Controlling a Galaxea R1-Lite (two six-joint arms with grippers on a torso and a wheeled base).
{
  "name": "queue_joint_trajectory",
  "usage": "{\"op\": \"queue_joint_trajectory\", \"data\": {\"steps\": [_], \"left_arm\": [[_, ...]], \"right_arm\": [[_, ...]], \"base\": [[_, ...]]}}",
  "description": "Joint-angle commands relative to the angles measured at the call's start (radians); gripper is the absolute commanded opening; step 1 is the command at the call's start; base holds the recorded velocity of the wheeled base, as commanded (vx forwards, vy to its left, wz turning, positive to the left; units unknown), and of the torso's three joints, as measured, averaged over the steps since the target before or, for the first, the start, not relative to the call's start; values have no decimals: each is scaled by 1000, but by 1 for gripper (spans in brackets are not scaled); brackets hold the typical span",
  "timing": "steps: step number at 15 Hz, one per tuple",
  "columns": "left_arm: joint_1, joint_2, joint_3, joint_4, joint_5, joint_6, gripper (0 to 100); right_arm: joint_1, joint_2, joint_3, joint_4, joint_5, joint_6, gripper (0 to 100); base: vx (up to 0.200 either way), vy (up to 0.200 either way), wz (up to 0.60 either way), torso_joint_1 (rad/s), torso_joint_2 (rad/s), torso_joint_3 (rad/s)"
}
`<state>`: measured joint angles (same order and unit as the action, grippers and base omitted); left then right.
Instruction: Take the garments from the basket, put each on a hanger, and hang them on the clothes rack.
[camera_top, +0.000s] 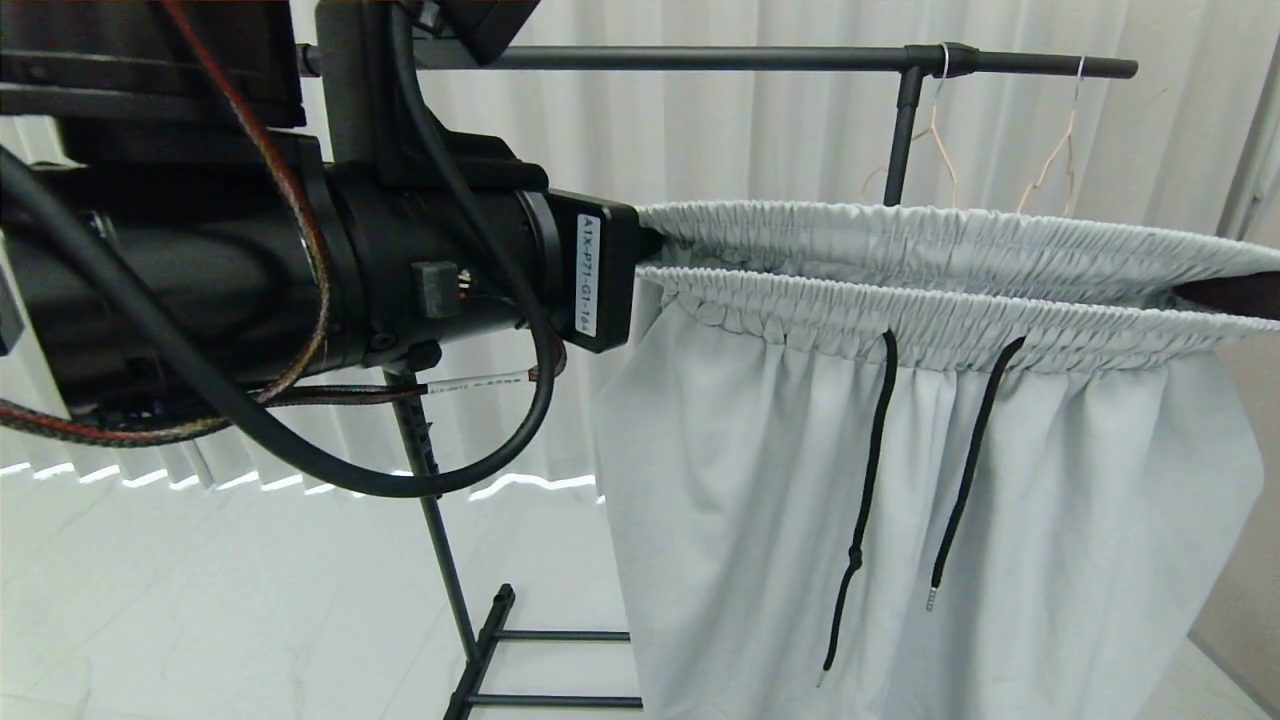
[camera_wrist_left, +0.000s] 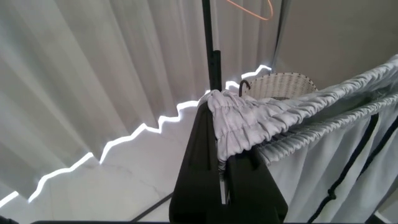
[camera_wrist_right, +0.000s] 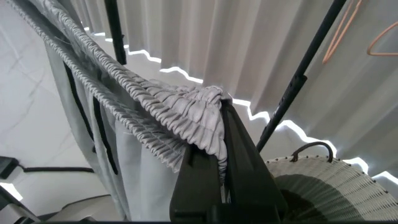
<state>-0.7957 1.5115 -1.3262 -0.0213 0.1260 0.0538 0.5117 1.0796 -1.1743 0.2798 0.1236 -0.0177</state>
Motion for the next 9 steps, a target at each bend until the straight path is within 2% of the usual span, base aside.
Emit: {"op": "queue_joint_trajectory", "data": {"steps": [1,3,4,9], "left_arm": [[0,3,-1,0,0,0,0],[0,-1,2,0,1,0,0],[1,-1,1,0,1,0,0],[4,3,10,0,3,-2,0]], "right_arm": [[-1,5,1,-1,1,-1,0],[-2,5,2,12,1,-1,0],[-2,5,1,29,1,-1,100],[-1,-4,4,35,-27,-1,100]], "base": [[0,0,0,0,0,0],[0,0,0,0,0,0],[0,0,0,0,0,0],[0,0,0,0,0,0]]}}
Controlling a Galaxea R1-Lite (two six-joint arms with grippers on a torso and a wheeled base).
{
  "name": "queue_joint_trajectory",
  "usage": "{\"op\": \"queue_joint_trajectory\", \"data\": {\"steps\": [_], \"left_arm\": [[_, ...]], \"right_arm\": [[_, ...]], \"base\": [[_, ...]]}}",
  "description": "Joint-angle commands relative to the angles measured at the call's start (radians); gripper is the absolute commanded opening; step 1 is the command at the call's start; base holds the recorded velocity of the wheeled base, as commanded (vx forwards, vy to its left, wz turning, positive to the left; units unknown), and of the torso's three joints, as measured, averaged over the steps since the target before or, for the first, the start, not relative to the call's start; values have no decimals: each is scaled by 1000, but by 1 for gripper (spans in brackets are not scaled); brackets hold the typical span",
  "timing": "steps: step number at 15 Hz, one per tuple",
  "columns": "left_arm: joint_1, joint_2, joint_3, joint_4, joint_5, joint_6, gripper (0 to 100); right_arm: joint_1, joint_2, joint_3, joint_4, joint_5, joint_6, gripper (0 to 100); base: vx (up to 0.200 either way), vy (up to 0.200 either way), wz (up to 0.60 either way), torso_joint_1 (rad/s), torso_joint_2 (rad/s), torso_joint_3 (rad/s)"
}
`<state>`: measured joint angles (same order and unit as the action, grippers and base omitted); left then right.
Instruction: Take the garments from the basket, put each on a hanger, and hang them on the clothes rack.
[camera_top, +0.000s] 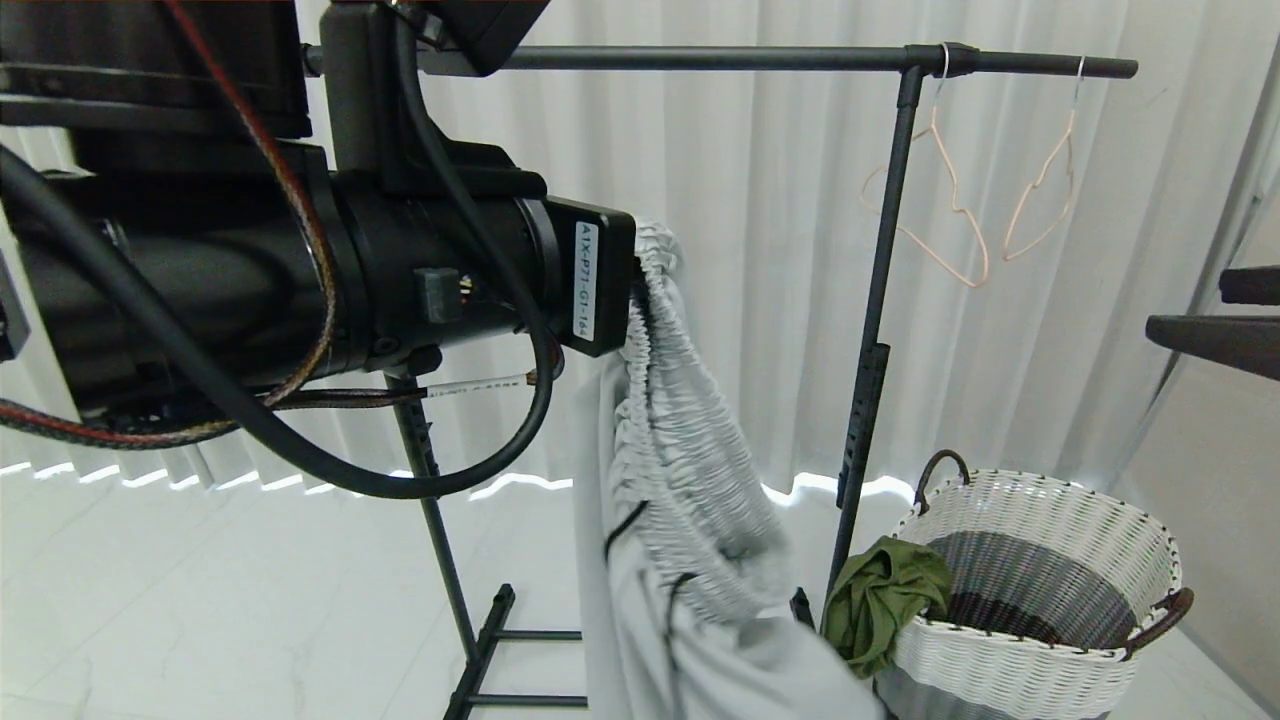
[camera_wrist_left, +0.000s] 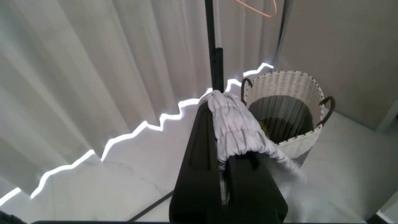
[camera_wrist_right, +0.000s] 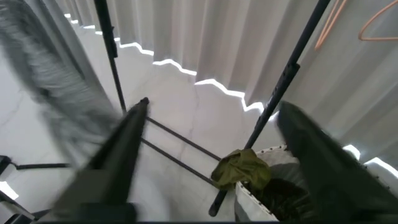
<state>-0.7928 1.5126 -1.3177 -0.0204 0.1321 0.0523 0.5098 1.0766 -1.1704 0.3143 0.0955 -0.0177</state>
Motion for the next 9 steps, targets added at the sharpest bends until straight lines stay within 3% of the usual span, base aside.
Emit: {"op": "queue_joint_trajectory", "data": {"steps": [1,6,9], "left_arm": [[3,3,2,-1,7,0,0],[30,17,12,-1,23,6,0],[67,20,15,2,32,6,0]], "right_arm": [[1,-6,2,2,1,-1,100],[-1,-30,60,0,-2,-1,100],[-105,-1,69,57,-134,-5,100]], "base": [[0,0,0,0,0,0],[0,0,0,0,0,0],[0,0,0,0,0,0]]}}
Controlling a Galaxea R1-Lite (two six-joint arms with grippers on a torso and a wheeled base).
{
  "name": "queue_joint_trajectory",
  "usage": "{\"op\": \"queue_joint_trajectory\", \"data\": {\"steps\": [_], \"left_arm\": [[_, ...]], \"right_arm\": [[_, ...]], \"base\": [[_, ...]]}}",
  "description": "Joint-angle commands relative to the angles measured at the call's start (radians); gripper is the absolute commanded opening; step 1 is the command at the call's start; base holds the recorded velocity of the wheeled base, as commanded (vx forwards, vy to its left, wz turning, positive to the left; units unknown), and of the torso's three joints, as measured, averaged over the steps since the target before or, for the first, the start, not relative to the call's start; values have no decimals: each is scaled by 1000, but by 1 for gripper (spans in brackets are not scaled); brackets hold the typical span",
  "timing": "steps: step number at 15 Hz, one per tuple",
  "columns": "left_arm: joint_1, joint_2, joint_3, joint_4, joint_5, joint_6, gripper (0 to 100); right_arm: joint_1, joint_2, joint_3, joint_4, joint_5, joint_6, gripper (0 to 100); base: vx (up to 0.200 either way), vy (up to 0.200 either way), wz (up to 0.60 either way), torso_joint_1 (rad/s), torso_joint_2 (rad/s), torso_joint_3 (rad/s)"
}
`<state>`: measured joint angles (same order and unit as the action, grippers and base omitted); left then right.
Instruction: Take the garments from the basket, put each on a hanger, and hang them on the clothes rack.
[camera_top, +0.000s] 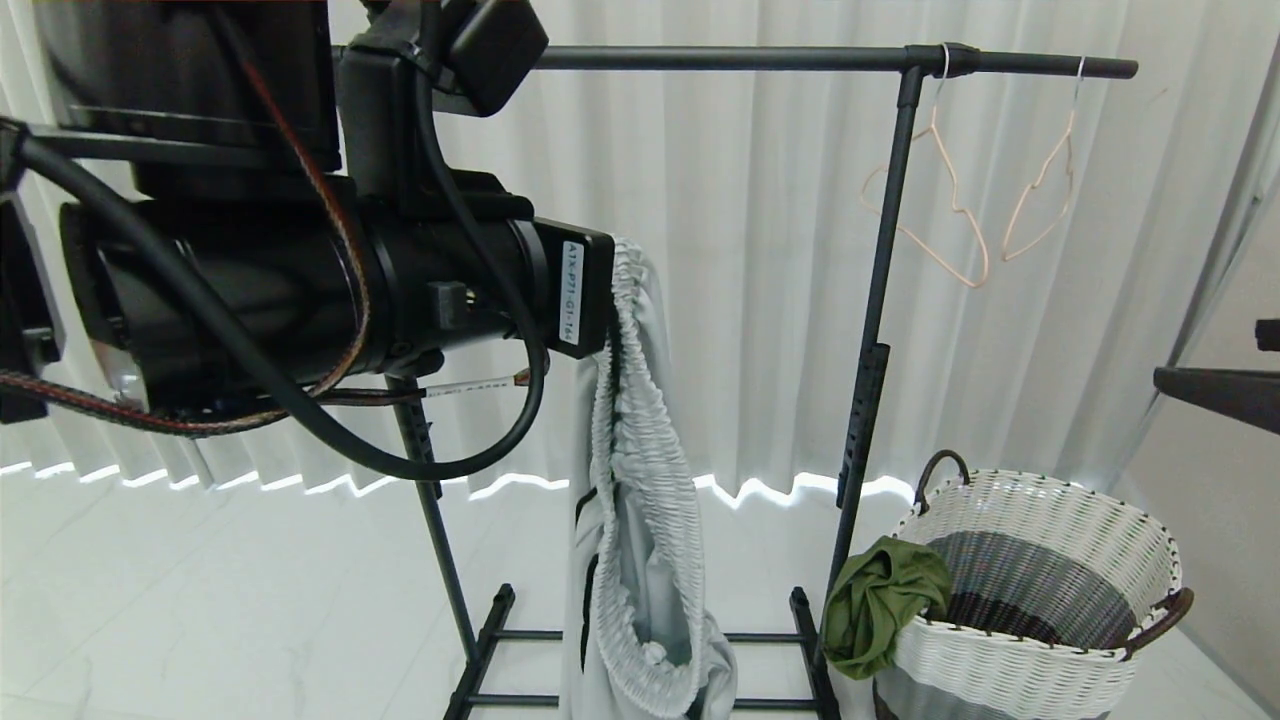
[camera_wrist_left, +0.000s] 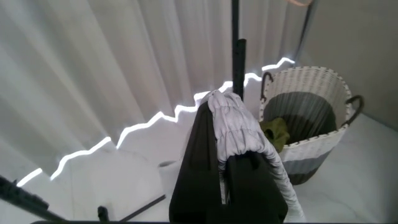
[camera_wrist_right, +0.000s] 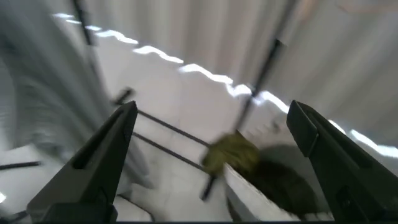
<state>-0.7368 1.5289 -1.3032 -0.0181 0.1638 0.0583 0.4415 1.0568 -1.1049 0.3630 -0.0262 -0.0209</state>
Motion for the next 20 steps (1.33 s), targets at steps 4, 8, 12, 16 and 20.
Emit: {"op": "queue_joint_trajectory", "data": {"steps": [4,8,12,16,20], "left_arm": [[34,2,9,0,2,12,0],[34,4,13,-2,2,14,0],[37,2,18,-2,3,15,0],[42,-3,24,-2,3,20,0],[43,-3,24,-2,3,20,0]], "right_arm": [[-139,23,76,53,-153,-85,100],[-201,15,111,54,-179,-117,100],[-208,9,129,51,-173,-114,100],[-208,-14,140,51,-163,-67,100],[-208,-21,145,51,-161,-67,100]], "base": [[0,0,0,0,0,0],[0,0,0,0,0,0],[0,0,0,0,0,0],[0,0,0,0,0,0],[0,0,0,74,-267,-222]]}}
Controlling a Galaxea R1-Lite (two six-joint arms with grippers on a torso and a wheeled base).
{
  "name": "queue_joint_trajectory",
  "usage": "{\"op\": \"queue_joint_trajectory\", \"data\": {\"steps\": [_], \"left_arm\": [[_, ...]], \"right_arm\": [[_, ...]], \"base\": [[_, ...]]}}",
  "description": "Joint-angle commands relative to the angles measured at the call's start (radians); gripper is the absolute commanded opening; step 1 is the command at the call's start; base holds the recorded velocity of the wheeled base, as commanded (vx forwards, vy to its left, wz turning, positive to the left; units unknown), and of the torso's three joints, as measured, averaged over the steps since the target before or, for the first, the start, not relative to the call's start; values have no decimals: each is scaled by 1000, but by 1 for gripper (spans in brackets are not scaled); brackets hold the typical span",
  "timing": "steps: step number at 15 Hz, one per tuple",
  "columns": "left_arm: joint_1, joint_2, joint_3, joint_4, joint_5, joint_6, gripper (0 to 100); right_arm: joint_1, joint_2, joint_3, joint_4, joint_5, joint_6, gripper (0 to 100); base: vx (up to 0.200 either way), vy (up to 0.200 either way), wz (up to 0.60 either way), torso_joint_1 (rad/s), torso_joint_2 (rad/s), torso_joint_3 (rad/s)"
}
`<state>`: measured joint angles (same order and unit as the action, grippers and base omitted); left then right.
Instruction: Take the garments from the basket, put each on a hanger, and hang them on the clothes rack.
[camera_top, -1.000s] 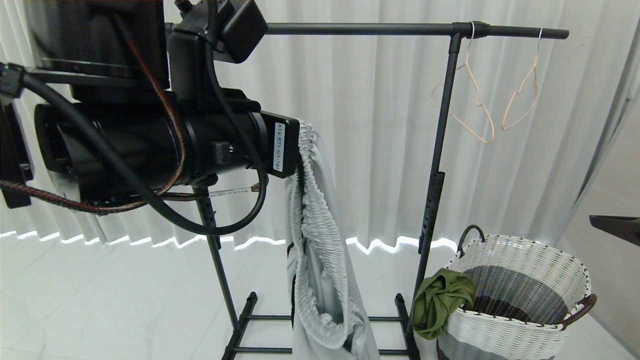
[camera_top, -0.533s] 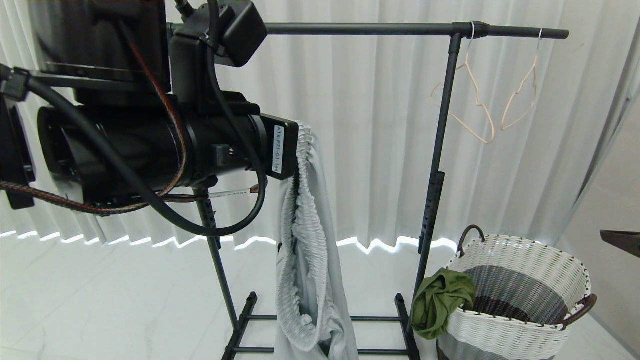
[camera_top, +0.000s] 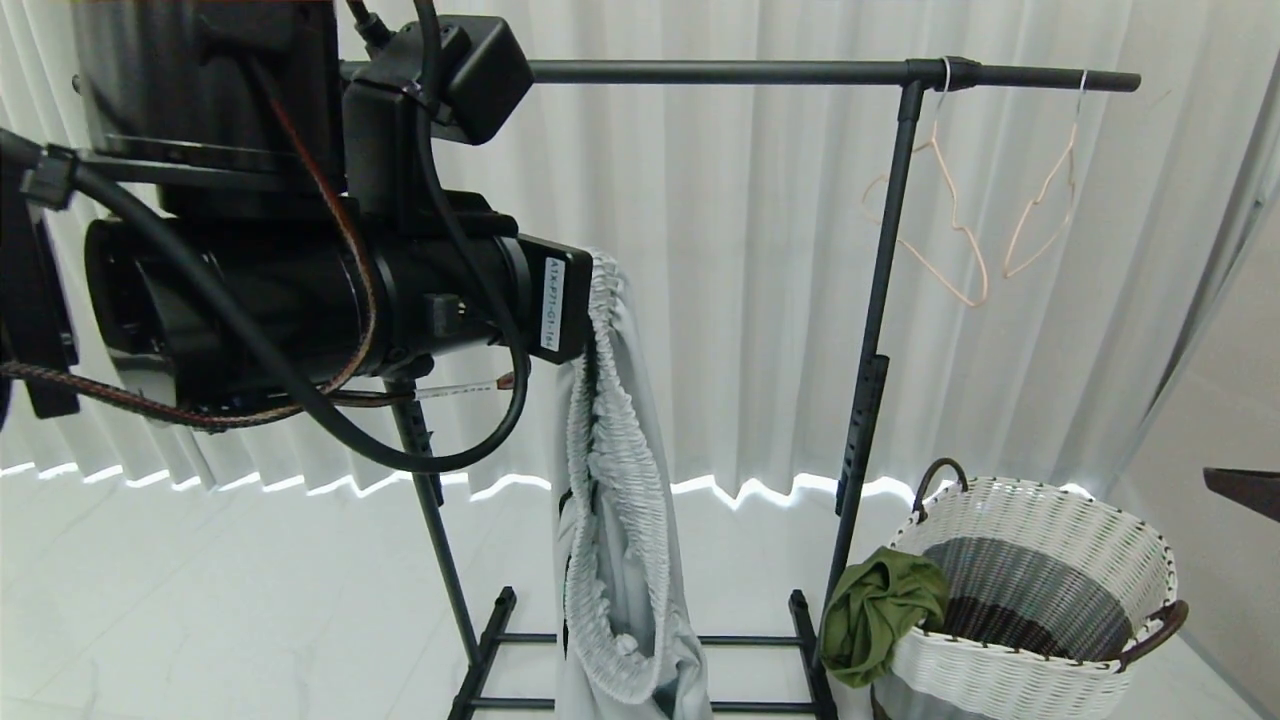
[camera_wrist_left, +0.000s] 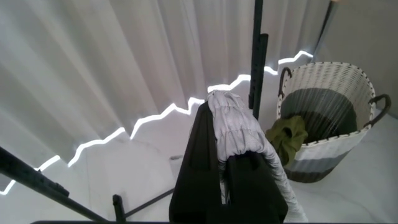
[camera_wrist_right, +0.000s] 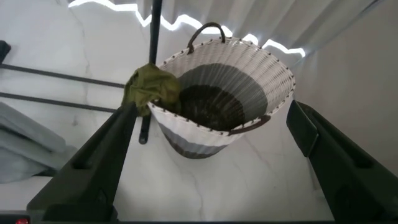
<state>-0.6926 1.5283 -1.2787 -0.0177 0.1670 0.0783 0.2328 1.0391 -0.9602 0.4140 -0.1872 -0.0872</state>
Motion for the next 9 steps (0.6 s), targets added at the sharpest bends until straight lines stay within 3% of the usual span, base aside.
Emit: {"op": "queue_joint_trajectory", "data": {"steps": [1,9], "left_arm": [[1,-2,1,-2,0,0,0],[50,-28,52,-7,2,31,0]], "right_arm": [[0,-4,0,0,0,0,100],[-6,-2,11,0,-3,9,100]], "base": [[0,0,0,173,-510,-286],[0,0,0,176,-471,-288]]}}
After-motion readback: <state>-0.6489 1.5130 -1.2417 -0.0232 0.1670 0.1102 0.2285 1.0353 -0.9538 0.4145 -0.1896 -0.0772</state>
